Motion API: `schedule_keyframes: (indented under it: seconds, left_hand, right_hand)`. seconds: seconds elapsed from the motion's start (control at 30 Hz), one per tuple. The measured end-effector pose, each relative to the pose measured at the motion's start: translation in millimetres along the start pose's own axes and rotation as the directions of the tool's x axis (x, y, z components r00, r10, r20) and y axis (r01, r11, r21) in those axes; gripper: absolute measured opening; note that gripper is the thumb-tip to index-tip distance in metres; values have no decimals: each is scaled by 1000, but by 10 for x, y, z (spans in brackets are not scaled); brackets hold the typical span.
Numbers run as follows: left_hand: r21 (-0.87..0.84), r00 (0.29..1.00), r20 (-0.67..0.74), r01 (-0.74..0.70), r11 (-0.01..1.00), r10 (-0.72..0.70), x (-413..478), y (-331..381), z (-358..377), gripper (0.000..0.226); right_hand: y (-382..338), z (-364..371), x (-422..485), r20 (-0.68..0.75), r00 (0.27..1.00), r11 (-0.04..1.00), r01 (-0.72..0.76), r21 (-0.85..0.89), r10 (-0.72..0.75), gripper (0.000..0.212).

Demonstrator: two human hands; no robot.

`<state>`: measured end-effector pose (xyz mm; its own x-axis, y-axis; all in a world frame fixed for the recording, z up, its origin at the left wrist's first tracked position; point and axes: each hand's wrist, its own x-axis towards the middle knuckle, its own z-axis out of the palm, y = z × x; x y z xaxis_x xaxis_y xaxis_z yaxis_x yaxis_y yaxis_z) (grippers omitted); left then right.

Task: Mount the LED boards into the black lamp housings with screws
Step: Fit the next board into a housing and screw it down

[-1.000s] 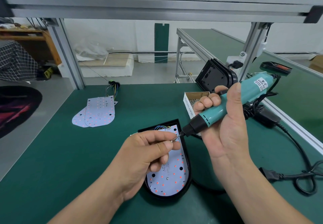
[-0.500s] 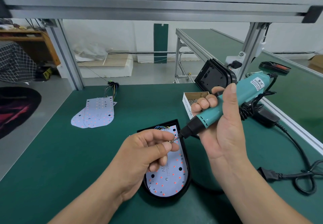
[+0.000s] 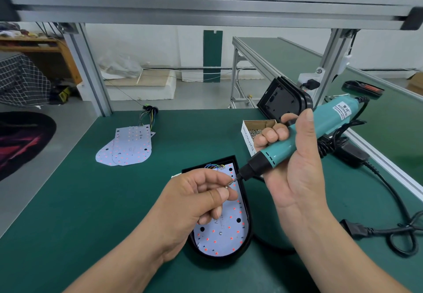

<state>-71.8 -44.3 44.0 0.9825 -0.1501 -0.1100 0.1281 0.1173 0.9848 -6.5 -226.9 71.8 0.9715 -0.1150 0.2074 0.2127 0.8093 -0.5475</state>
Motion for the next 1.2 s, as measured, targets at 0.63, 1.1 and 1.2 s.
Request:
schedule_keyframes:
  seconds: [0.63, 1.1, 1.2]
  left_hand:
    - [61, 999, 28, -32, 998, 30, -10, -12, -4, 24]
    - [-11, 988, 157, -8, 1000, 9, -24, 12, -21, 17]
    - [-30, 992, 128, -18, 999, 22, -18, 26, -36, 17]
  right_hand:
    - [-2, -17, 37, 38, 998, 998, -55, -10, 56, 26]
    - [3, 21, -39, 269, 956, 993, -108, -45, 116, 17]
    - [-7, 49, -60, 266, 959, 995, -100, -3, 97, 21]
